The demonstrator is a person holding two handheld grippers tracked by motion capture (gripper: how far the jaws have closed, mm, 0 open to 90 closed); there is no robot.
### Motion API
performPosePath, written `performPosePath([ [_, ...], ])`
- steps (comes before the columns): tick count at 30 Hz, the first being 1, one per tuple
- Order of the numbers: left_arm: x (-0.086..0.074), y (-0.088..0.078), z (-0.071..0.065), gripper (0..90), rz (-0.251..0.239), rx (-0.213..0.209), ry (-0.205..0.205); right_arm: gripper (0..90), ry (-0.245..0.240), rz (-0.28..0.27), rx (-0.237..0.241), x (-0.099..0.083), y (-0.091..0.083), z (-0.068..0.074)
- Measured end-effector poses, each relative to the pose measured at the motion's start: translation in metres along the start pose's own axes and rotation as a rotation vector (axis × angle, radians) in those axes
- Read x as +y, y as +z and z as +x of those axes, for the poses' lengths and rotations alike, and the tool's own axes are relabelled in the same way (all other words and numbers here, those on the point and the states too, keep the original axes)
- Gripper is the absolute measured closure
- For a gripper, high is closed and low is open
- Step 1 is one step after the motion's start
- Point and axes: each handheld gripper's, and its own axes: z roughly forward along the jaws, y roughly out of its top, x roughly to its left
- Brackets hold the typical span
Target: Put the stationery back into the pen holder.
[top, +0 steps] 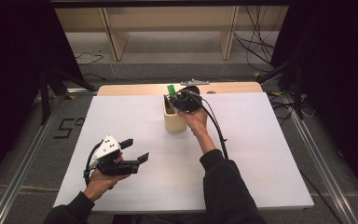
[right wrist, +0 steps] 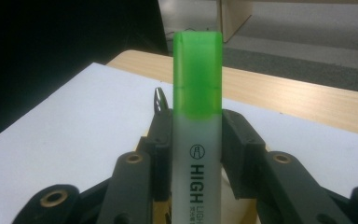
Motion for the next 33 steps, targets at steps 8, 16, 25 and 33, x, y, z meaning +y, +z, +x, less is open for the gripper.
performPosePath([
  [8, 0.000, 0.000, 0.000, 18.1, -0.001, 0.000, -0.001, 66.8, 0.009, 0.010, -0.003, -0.004, 0.000, -0.004],
  [16, 0.000, 0.000, 0.000, 18.1, 0.000, 0.000, -0.002, 66.0, 0.010, 0.018, -0.002, -0.007, -0.001, -0.005],
  [25, 0.000, 0.000, 0.000, 18.1, 0.000, 0.001, -0.002, 44.3, 0.051, -0.026, 0.018, 0.000, -0.016, -0.011],
  [33, 0.000, 0.001, 0.000, 18.1, 0.000, 0.002, -0.002, 39.7, 0.029, -0.028, 0.027, -0.002, -0.032, -0.012],
])
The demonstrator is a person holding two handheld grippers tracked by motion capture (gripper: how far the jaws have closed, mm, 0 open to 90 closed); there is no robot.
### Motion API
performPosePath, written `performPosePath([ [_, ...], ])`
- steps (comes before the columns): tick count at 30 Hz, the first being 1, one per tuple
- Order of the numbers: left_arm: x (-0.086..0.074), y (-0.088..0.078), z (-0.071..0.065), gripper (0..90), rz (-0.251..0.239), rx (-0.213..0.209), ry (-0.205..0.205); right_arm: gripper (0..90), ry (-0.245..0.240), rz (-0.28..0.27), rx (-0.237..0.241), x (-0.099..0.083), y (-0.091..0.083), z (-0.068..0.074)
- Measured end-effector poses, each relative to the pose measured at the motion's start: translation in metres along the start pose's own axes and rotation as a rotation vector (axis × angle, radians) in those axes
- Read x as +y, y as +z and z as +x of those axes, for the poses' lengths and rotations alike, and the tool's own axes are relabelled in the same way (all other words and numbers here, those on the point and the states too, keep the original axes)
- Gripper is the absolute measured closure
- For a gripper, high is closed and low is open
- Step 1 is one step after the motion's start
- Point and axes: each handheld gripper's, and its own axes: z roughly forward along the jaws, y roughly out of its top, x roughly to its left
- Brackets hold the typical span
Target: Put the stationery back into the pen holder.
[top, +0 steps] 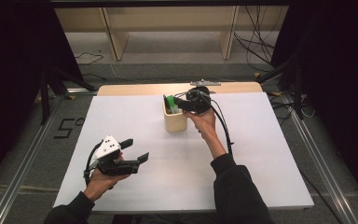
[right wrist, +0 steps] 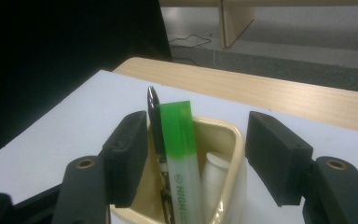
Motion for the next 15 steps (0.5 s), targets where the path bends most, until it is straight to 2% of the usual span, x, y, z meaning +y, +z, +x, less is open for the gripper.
performPosePath([
  [15, 0.000, 0.000, 0.000, 18.1, 0.000, 0.003, -0.001, 33.5, -0.015, -0.014, 0.044, -0.008, -0.036, -0.006],
])
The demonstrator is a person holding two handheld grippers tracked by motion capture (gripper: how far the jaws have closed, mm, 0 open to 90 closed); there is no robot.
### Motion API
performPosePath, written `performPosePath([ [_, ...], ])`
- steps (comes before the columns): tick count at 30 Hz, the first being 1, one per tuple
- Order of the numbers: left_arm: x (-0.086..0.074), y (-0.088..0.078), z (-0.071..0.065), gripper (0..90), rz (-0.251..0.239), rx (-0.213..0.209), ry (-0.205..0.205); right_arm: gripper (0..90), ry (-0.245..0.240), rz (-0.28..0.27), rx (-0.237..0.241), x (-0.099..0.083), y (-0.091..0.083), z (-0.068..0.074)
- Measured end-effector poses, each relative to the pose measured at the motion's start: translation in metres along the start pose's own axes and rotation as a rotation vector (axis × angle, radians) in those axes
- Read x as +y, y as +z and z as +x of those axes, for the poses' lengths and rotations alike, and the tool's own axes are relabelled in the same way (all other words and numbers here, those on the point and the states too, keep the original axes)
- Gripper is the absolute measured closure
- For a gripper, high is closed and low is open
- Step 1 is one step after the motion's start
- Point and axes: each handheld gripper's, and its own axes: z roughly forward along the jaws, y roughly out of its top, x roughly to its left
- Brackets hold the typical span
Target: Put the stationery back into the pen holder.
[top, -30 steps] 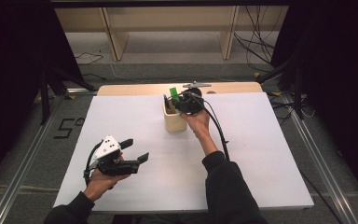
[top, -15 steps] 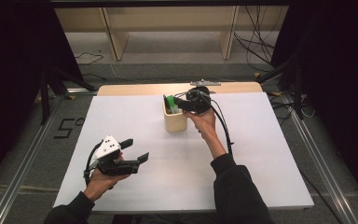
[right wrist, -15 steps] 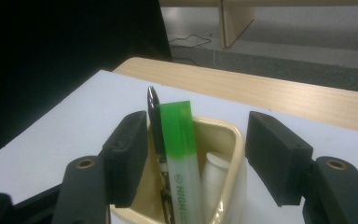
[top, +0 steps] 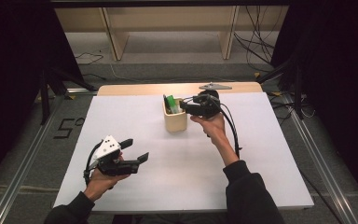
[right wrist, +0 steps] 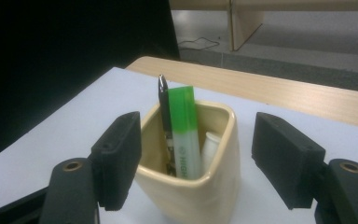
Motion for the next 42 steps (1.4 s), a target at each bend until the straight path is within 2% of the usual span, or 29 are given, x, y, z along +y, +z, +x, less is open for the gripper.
performPosePath([
  [10, 0.000, 0.000, 0.000, 18.1, 0.001, 0.002, -0.002, 31.8, -0.004, 0.000, 0.029, -0.016, -0.025, -0.004],
  [18, 0.000, 0.000, 0.001, 18.1, 0.003, -0.003, -0.009, 30.0, -0.022, -0.018, 0.078, -0.027, -0.043, 0.004],
  [28, 0.000, 0.000, 0.000, 18.0, 0.008, -0.007, -0.014, 29.3, -0.045, -0.021, 0.112, -0.043, -0.062, 0.013],
  [42, 0.000, 0.000, 0.000, 17.3, 0.023, -0.013, -0.012, 26.7, -0.071, -0.013, 0.151, -0.069, -0.073, 0.020],
])
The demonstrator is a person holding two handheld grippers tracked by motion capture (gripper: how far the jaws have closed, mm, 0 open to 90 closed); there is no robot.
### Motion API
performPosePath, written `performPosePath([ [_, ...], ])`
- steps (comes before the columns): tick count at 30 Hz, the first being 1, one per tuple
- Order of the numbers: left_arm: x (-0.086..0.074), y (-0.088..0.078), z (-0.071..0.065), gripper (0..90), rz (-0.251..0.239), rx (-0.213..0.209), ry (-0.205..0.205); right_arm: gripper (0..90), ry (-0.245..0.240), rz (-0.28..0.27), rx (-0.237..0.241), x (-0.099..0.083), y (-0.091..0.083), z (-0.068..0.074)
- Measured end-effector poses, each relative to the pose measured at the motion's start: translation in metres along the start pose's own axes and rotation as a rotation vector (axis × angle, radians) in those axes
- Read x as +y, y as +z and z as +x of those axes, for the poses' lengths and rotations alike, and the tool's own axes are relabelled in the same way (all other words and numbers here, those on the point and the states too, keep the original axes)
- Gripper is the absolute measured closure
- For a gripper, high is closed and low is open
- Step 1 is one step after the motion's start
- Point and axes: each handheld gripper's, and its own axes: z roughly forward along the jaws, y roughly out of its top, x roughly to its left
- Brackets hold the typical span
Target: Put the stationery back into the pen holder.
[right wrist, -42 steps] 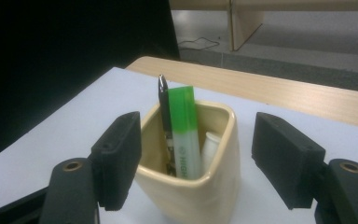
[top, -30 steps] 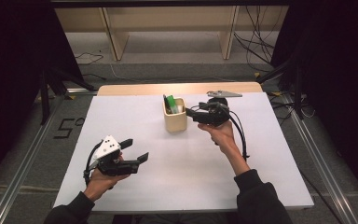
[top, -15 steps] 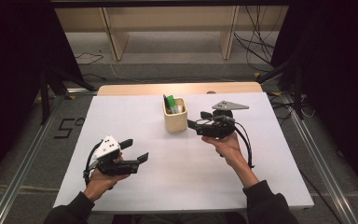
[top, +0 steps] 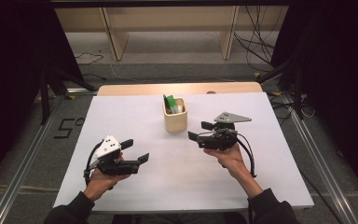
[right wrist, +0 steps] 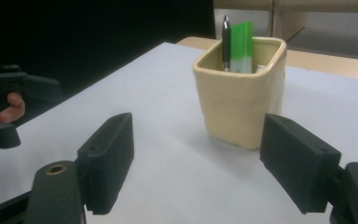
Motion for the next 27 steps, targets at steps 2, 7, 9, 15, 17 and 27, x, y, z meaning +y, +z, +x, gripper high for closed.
performPosePath([
  [2, 0.000, 0.000, 0.000, 17.2, -0.001, -0.001, 0.002, 26.2, -0.001, -0.001, 0.006, -0.003, -0.002, 0.001],
  [7, -0.001, -0.002, -0.001, 16.8, 0.004, -0.008, 0.004, 25.8, -0.003, -0.008, 0.003, -0.010, -0.011, 0.001],
  [9, -0.001, -0.003, 0.000, 16.7, 0.003, -0.011, -0.006, 25.8, -0.004, -0.014, 0.003, -0.012, -0.015, 0.001],
  [15, -0.001, -0.005, 0.000, 16.7, 0.009, -0.012, -0.006, 25.5, -0.003, -0.012, 0.005, -0.021, -0.022, 0.003],
  [17, -0.002, -0.005, -0.001, 16.7, 0.011, -0.013, -0.006, 25.3, 0.003, -0.011, 0.009, -0.024, -0.024, 0.003],
  [27, -0.002, -0.005, -0.002, 16.7, 0.024, -0.021, -0.002, 23.3, 0.004, -0.034, 0.007, -0.035, -0.041, 0.004],
])
